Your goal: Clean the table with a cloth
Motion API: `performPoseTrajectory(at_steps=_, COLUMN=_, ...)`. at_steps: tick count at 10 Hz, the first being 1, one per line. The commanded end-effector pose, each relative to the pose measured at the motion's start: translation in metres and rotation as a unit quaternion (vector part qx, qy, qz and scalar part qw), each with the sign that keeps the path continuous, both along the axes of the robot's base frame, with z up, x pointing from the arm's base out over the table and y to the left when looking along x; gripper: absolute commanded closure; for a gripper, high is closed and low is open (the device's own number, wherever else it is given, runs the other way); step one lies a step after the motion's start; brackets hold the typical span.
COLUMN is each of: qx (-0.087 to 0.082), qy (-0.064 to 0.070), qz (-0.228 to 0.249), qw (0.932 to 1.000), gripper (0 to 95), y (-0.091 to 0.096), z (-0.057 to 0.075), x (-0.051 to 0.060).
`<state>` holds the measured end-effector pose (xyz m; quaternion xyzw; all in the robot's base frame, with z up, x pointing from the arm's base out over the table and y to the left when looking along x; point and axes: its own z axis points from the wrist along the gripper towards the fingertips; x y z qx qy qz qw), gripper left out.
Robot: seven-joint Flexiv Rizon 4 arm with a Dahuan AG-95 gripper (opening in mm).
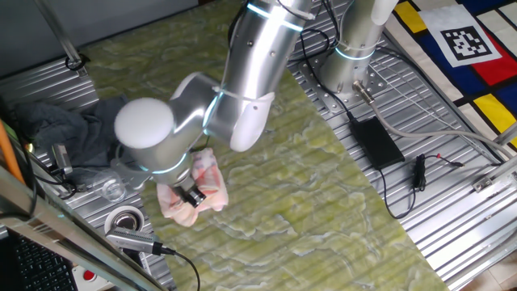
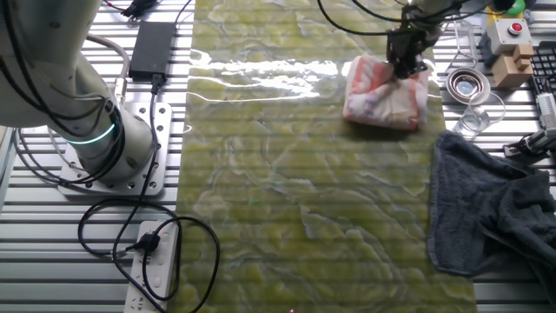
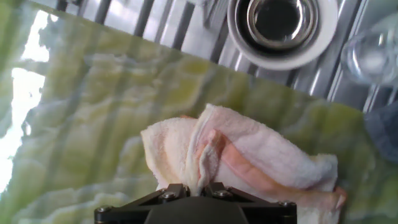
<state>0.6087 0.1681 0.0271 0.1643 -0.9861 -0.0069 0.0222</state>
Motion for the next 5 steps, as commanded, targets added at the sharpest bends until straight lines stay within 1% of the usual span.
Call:
performPoseTrajectory(at_steps=1, qx=-0.001, qy=0.003, qz=-0.004, qw=1.0000, gripper=95.0, y=-0.003, z=0.000, x=-0.016)
performPoseTrajectory(at_steps=2, qx=-0.001, qy=0.003, qz=-0.004, qw=1.0000, gripper=95.0, y=-0.005, z=-0.001, x=-0.022)
performPoseTrajectory(at_steps=3, qx=-0.001, qy=0.002, qz=-0.004, qw=1.0000, gripper=95.0, y=-0.007, z=-0.004, x=-0.030)
performPoseTrajectory(at_steps=4, qx=-0.001, qy=0.001, qz=-0.004, qw=1.0000, gripper=95.0, y=-0.009, z=-0.005, x=-0.034)
performPoseTrajectory(at_steps=5, qx=-0.001, qy=0.002, qz=-0.003, qw=1.0000, gripper=95.0, y=-0.012, z=-0.009, x=-0.045)
